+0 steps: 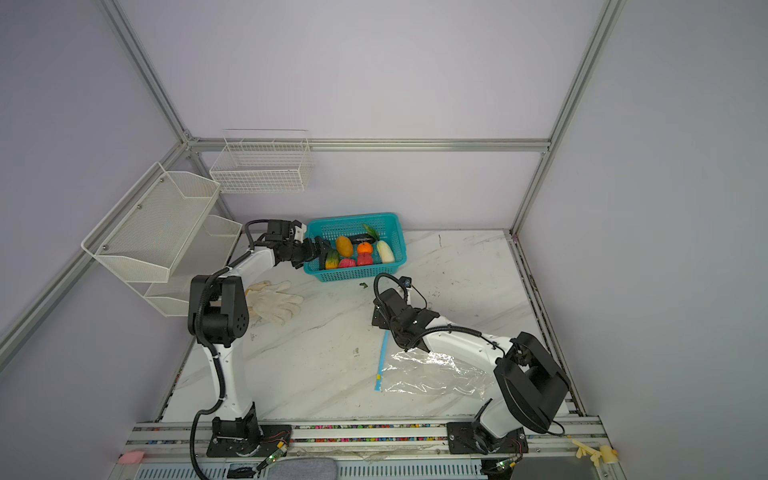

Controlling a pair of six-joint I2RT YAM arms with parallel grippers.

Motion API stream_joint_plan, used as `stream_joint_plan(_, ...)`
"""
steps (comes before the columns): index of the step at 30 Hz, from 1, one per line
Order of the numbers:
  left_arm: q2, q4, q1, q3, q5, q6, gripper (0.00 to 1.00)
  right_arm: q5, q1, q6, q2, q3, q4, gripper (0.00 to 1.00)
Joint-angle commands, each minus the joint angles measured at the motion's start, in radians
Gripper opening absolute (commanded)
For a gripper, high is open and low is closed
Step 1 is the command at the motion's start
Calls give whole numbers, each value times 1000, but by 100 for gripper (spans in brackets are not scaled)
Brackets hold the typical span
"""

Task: Place the food in the zip-top bag and seal the zipper
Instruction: 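Lower the right gripper onto the blue zipper edge and close it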

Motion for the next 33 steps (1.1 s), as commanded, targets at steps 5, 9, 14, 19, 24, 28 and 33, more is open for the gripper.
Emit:
stream_joint_plan(5, -94, -14, 4, 41, 9, 8, 99, 83, -2, 126, 96, 102, -246, 84)
stream_joint_plan(9, -230, -30, 7, -93, -45, 12, 99, 88, 16, 162, 135, 140, -301, 77)
stream_joint_plan(14, -397, -59, 8, -246, -99, 17, 100, 124, 66, 188, 186, 199, -347, 75)
stream_joint_plan(19, -522, -54, 8, -386, -112, 10, 100, 176, 112, 231, 283, 284, -442, 75)
stream_joint_plan(24, -588, -39, 8, -467, -98, 3, 100, 207, 141, 255, 354, 336, -498, 73)
stream_joint_plan(28, -605, -28, 7, -492, -96, 5, 100, 220, 148, 264, 397, 364, -521, 67)
stream_joint_plan(33, -604, -20, 8, -504, -85, 4, 100, 227, 155, 272, 423, 378, -530, 62)
